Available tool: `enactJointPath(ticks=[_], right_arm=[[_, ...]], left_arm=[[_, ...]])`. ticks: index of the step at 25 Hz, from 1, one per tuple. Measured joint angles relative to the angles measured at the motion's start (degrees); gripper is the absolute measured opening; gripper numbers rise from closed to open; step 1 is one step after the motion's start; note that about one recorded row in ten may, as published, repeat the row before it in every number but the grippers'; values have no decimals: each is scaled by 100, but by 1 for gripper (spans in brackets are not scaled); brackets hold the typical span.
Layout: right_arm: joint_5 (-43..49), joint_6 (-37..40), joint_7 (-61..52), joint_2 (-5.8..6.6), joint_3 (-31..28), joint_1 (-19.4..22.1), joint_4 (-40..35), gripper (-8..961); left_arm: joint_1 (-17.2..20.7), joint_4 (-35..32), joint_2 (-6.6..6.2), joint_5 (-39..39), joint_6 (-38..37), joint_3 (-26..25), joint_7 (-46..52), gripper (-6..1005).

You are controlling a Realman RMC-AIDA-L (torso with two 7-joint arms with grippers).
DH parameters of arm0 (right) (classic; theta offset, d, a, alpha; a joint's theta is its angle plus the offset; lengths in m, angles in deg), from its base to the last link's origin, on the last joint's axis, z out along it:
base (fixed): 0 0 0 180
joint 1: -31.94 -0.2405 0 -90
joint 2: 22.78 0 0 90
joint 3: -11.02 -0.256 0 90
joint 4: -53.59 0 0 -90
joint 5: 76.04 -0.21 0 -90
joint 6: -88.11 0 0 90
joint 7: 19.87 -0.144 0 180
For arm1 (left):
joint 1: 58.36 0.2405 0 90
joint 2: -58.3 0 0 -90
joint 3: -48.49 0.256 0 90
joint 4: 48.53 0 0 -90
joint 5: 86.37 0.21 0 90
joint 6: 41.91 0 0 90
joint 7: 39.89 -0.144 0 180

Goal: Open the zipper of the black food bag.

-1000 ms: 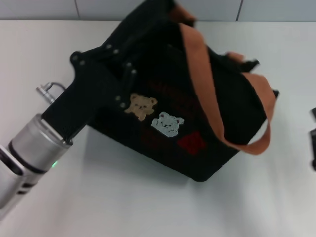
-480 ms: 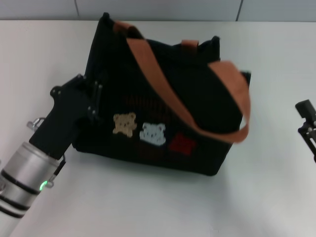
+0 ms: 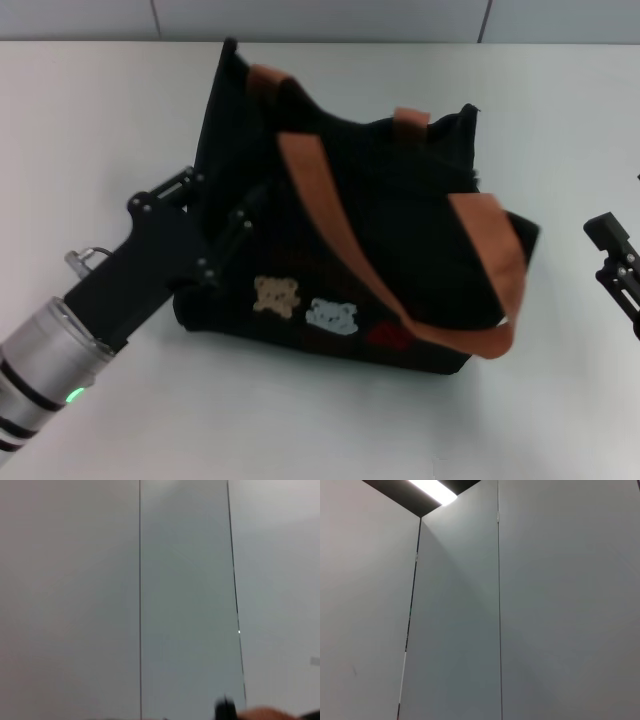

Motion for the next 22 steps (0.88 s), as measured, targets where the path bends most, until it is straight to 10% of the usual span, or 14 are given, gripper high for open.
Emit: enactJointPath(ticks=[15,22], right_arm=[[424,417,-1882,9,353,-293,-1365,811],[767,617,-2682,8,2143,-545,-2454,838]], left_arm=[[388,-2333,-65,60,-1787,267,1724,725],[418,-3166,-193,51,-1865,2542,2659,833]])
